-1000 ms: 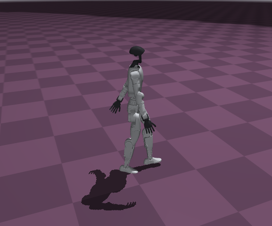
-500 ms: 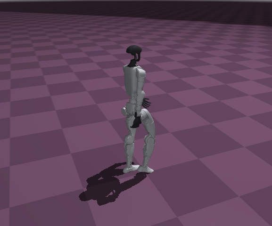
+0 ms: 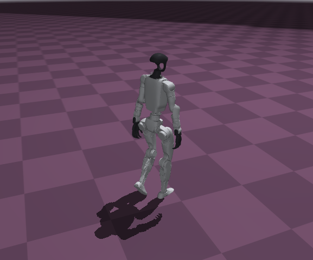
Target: Walk run
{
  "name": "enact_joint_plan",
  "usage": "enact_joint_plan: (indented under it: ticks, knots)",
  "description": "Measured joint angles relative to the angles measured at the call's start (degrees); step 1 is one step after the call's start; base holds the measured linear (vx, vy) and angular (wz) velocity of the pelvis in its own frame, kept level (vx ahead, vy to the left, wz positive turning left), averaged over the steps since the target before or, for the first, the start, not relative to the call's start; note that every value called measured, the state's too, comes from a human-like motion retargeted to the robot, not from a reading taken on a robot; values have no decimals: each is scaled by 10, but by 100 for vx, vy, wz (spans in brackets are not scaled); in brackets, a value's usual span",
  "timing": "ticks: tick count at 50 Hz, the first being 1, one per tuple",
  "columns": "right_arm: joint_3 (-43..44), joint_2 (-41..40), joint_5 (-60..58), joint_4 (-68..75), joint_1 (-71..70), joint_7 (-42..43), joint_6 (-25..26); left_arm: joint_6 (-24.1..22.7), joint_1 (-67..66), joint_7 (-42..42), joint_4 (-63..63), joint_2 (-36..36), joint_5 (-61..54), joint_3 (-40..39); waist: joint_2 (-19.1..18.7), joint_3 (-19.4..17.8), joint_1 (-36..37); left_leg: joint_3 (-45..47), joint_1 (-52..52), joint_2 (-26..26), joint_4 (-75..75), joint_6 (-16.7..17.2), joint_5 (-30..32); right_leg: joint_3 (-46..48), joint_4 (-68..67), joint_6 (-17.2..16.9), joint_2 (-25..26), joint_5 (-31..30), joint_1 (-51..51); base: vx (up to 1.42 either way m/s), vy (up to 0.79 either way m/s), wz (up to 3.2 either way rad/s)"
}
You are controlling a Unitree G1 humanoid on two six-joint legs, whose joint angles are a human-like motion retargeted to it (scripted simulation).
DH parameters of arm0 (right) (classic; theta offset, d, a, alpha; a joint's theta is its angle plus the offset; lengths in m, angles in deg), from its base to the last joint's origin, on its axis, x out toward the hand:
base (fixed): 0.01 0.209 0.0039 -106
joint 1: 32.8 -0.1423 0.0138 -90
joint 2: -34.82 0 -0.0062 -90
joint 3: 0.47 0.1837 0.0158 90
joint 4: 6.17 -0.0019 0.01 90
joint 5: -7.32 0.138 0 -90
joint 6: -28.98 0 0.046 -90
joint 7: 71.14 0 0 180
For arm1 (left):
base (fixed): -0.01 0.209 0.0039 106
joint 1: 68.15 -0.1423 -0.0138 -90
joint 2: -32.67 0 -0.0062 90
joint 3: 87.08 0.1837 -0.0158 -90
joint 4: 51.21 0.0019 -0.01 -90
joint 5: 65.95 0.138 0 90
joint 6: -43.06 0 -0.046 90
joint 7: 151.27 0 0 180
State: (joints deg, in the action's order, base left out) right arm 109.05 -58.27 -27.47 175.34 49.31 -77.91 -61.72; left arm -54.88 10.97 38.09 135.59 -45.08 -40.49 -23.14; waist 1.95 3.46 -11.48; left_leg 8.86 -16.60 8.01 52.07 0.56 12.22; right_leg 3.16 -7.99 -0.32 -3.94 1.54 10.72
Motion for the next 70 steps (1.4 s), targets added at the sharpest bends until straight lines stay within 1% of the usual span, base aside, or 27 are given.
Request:
enact_joint_plan:
  ticks: [5, 8, 10, 12, 15, 17, 20, 22, 23, 25, 29, 32, 36, 38, 40, 42, 43, 45, 47, 50, 52, 54, 56, 61, 65, 67, 70]
  knots:
    - [-50, 15, 74, -135, -50, 9, -74, 23, -98, 19, 6, 18, 71, -16, 18, -14, 78, 77, -105, -53, -179, -72, -103, 29, 44, 20, 31, 33, -72, 74, -23, -46]
    - [-40, 38, 62, -180, -81, 21, -96, 30, -141, 20, 6, 19, 83, -20, 11, -25, 114, 121, -132, -71, -347, -81, -108, 37, 54, 35, 66, 64, -117, 126, -17, -4]
    - [-29, 54, 45, -193, -94, 35, -98, 34, -160, 12, 6, 20, 85, -28, 11, -29, 132, 96, -148, -48, -444, -71, -121, 36, 56, 43, 79, 80, -147, 112, -9, 23]
    - [-29, 61, 35, -189, -100, 49, -91, 48, -169, 9, 6, 22, 79, -42, 18, -24, 125, 106, -148, -32, -491, -92, -149, 57, 51, 42, 78, 77, -169, 93, -5, 60]
    - [-29, 59, 26, -162, -91, 54, -75, 72, -165, 20, 6, 25, 46, -63, 36, -10, 149, 177, -129, -56, -454, -106, -154, 59, 26, 23, 64, 7, -194, 133, 4, -27]
    - [-24, 48, 12, -135, -67, 42, -71, 64, -151, 25, 6, 25, 18, -82, 42, 9, 170, 186, -115, -61, -436, -111, -135, 72, -4, 11, 50, -105, -202, 130, 8, -45]
    - [-35, 29, -31, -80, -10, 24, -77, 25, -118, 33, 6, 20, -40, -108, 33, 44, 151, 92, -105, -53, -399, -136, -138, 61, -113, 16, 57, -293, -174, 164, 12, 63]
    - [-57, 21, -63, -30, 25, 32, -60, -16, -70, 32, 4, 13, -86, -112, 37, 31, 125, 50, -69, -21, -371, -146, -177, 122, -311, 52, 9, -315, -122, 135, 6, 133]
    - [-62, 16, -78, -6, 37, 32, -45, -32, -35, 25, 0, 6, -107, -107, 38, 25, 122, 83, -42, -26, -370, -150, -189, 124, -377, 56, -1, -315, -98, 84, 0, 117]
    - [-51, -7, -121, 32, 68, 20, -18, -49, 33, 3, -40, -3, -142, -93, -5, 32, 114, 65, -3, -64, -399, -144, -197, 113, -377, 55, 80, -303, -49, 89, -9, 112]
    - [-32, -59, -157, 59, 158, -23, -29, -90, 148, 0, -144, -19, -169, -55, -21, 25, 81, 3, 69, -56, -440, -132, -209, 65, -394, 10, 125, -193, 63, 100, -21, 153]
    - [-27, -89, -156, 59, 224, -66, -43, -110, 226, 33, -207, -34, -204, -5, -34, 16, 28, -66, 117, -43, -463, -133, -220, 74, -327, -7, 81, -119, 134, 118, -31, 205]
    - [-24, -103, -165, 59, 285, -93, -17, -115, 302, 76, -265, -65, -232, 20, -24, 4, -31, -117, 189, -13, -475, -129, -249, 99, -136, -30, -15, -98, 180, 94, -33, 124]
    - [-24, -102, -168, 59, 297, -96, 1, -117, 323, 85, -284, -81, -234, 19, -17, -6, -62, -138, 231, -4, -476, -119, -263, 72, -38, -38, -32, -73, 198, 103, -48, 83]
    - [-19, -97, -169, 59, 298, -99, 18, -118, 330, 84, -298, -92, -231, 15, -13, -13, -76, -144, 272, -6, -476, -99, -270, 16, 48, -87, -26, -39, 214, 123, -64, 17]
    - [-15, -89, -157, 59, 293, -102, 25, -124, 319, 75, -299, -92, -227, 13, -19, -6, -77, -136, 294, -15, -467, -71, -248, 41, 83, -124, -33, -27, 223, 128, -69, -18]
    - [-12, -85, -149, 59, 288, -101, 27, -127, 310, 70, -293, -90, -226, 12, -23, -1, -83, -137, 302, -20, -456, -54, -225, 86, 72, -117, -39, -26, 220, 104, -51, 6]
    - [1, -76, -134, 59, 270, -91, 32, -134, 284, 64, -271, -82, -220, 5, -34, 19, -95, -138, 302, -30, -428, -8, -148, 112, 14, -62, -37, -2, 221, 100, -48, 26]
    - [19, -68, -118, 59, 250, -69, 25, -137, 244, 66, -231, -72, -204, 1, -41, 36, -117, -158, 296, -34, -371, 44, -8, 165, -13, -37, -51, -70, 210, 130, -72, 41]
    - [44, -60, -79, 59, 207, -52, 1, -121, 173, 66, -147, -59, -141, 6, -48, 35, -114, -140, 243, -46, -179, 106, 157, -45, -76, 30, 41, -34, 188, 130, -73, -31]
    - [59, -58, -41, 46, 150, -50, 18, -82, 143, 54, -82, -62, -90, 18, -61, 10, -108, -123, 172, -82, 2, 108, 176, 65, -84, 64, 46, -8, 140, 97, -54, -54]
    - [66, -57, 0, 4, 96, -39, 38, -32, 115, 51, -30, -60, -37, 30, -26, 23, -115, -102, 120, -39, 19, 66, 140, 52, -63, 66, 14, 1, 104, 95, -47, -56]
    - [61, -58, 41, -46, 55, -18, 24, 0, 72, 31, -3, -42, 14, 33, -17, 24, -99, -58, 68, -45, 35, 32, 69, 25, -43, 78, 38, 12, 64, 92, -34, -131]
    - [8, -41, 108, -169, -18, -10, -58, -14, -46, -16, 6, 25, 52, 4, 19, 12, -13, 51, -63, -85, -58, -6, -76, -52, 14, 105, 73, 10, -23, 99, -29, -192]
    - [-17, -9, 139, -238, -58, -29, -89, -1, -112, 19, 6, 51, 43, -10, 11, -1, 57, 58, -120, -107, -279, -23, -85, -90, 29, 129, 122, 37, -79, 115, -17, -143]
    - [-18, 9, 140, -257, -70, -32, -92, 15, -132, 27, 6, 57, 50, -15, 9, -9, 81, 58, -136, -103, -385, -60, -100, -109, 26, 141, 137, 54, -109, 98, -7, -88]
    - [-19, 28, 124, -262, -76, -21, -96, 38, -147, 27, 6, 63, 56, -22, 17, -18, 99, -6, -141, -77, -506, -55, -129, -100, 16, 148, 129, 60, -159, 138, 1, -65]
